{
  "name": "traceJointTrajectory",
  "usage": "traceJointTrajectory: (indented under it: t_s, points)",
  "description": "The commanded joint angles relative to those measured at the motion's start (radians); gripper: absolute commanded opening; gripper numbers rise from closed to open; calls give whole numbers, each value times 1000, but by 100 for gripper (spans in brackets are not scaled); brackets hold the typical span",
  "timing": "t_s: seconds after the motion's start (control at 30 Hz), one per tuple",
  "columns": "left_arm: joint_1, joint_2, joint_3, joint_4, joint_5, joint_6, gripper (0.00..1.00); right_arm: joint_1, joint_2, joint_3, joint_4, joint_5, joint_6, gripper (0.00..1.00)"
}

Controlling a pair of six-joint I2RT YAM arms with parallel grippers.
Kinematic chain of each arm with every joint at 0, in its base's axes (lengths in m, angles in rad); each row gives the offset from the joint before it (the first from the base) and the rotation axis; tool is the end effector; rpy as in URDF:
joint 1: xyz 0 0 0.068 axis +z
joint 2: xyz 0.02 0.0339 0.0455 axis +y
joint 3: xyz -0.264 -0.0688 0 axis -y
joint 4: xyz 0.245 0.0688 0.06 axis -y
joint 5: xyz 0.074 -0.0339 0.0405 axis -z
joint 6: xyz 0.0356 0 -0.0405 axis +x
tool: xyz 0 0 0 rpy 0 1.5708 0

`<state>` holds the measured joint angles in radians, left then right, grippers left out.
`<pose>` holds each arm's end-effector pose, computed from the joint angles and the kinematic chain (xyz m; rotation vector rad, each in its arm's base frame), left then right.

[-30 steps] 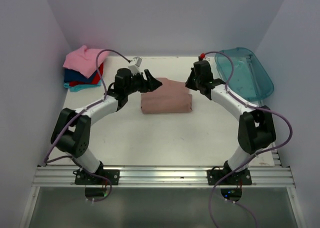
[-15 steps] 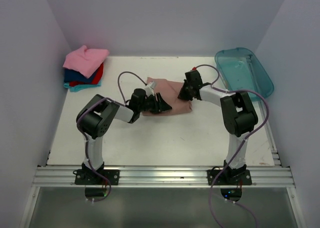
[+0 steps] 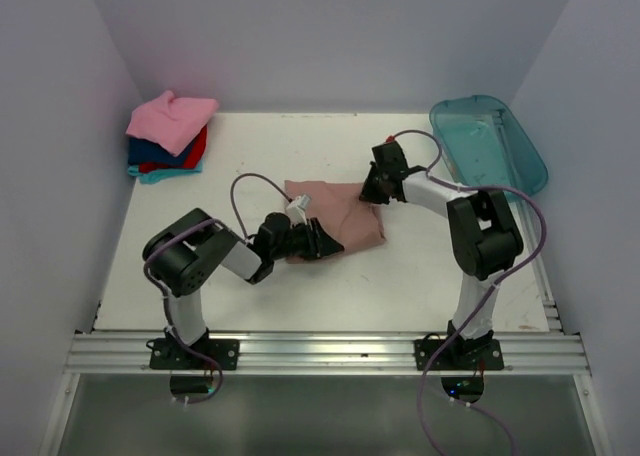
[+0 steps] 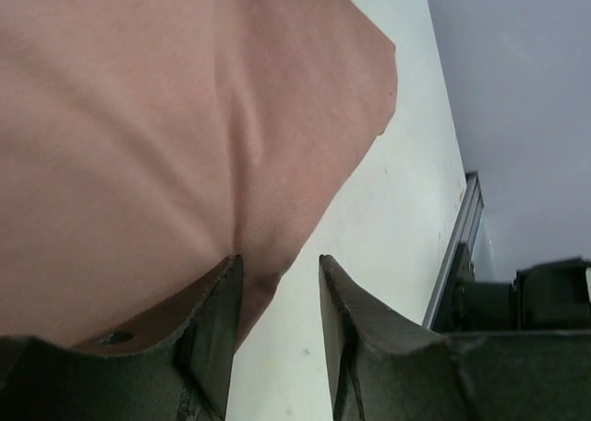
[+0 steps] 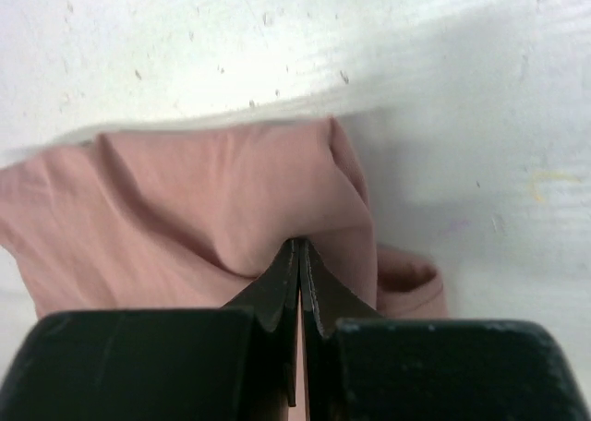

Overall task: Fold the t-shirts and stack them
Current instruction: Smooth out wrinkles on the folded tshirt

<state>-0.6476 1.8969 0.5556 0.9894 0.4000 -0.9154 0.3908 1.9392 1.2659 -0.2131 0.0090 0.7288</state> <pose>0.2460 -0.2035 0.1019 0.0145 2.1723 -1.3671 0.3823 0.1571 0.1690 0.4274 2.4809 0.4666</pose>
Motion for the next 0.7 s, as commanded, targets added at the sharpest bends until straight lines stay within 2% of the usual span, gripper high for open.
traceJointTrajectory:
  t_s: [0.0,0.03,0.07,0.13,0.17,0.23,0.27,0.33,0.37,0.43,0.47,0.67]
  points:
    - [-96,-166,-49,-174,-88,79,44,22,-164,-49,-19,22,-64,0]
    - [-104,-206,-51,-210,-108,104,48,26,-189,-72,-19,20,-75,0]
    - [-110,-288,-49,-280,-146,111,61,36,-210,-83,-16,17,-98,0]
    - [-118,-373,-46,-340,-187,136,73,45,-261,-100,-20,13,-120,0]
    - [-118,-459,-34,-426,-254,142,82,52,-275,-106,-20,-1,-140,2]
    - [-119,-537,-19,-519,-335,171,91,59,-304,-114,-28,-51,-150,13]
    - [-119,-599,4,-640,-440,171,99,66,-312,-117,-40,-63,-157,13]
    - [-119,-633,38,-771,-528,173,100,83,-325,-137,-49,-73,-157,11]
    - [-119,-639,68,-893,-594,168,100,103,-332,-146,-48,-96,-157,8]
    - [-119,-631,82,-977,-638,147,100,124,-329,-177,-43,-109,-141,0]
    - [-119,-628,76,-1042,-664,133,100,146,-321,-190,-32,-118,-129,0]
    - [-118,-608,-6,-1061,-688,76,100,194,-235,-270,43,-149,-77,0]
